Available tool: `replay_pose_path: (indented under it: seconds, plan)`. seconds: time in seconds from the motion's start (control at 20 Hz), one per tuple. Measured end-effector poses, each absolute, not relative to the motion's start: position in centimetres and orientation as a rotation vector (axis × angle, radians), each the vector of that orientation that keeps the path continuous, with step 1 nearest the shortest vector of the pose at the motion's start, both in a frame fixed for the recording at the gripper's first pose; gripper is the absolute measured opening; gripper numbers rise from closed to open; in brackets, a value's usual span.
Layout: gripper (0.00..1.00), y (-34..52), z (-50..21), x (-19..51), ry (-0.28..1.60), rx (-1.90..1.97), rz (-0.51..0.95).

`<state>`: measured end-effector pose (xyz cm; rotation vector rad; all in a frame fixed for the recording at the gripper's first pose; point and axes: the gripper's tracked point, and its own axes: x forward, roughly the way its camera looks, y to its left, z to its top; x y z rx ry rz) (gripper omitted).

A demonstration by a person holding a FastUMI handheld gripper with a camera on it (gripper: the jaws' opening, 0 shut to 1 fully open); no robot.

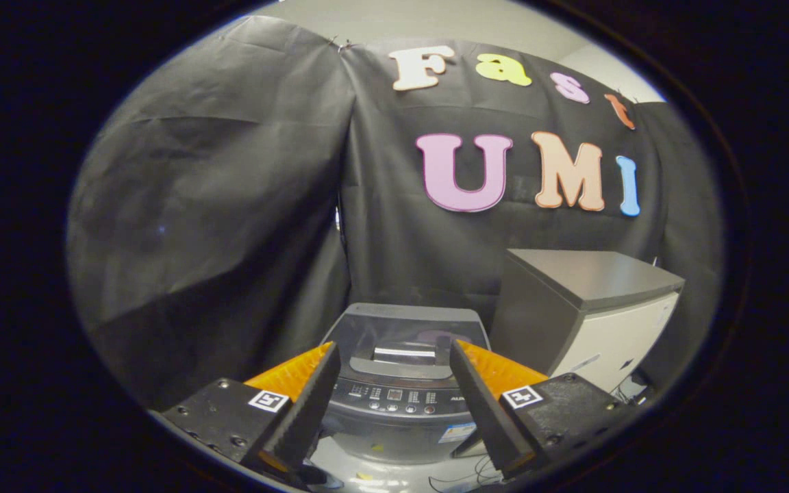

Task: Put the clothes into the washing machine and then close the washing machine lid.

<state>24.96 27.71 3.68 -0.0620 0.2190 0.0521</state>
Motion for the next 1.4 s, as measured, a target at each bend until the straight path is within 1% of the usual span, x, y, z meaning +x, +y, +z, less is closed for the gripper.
replay_pose_path:
  seconds: [0.3, 0.6, 1.05, 1.4]
  plan:
    - [0.97, 26.1, 8.2, 20.7, 0.074, -0.003, 0.03]
    - [0.97, 22.3, 10.8, 15.3, -0.053, 0.016, -0.085]
    - [0.97, 20.5, 9.8, 12.9, -0.088, -0.041, -0.113]
    - [0.97, 21.7, 8.5, 12.9, -0.099, -0.041, -0.081]
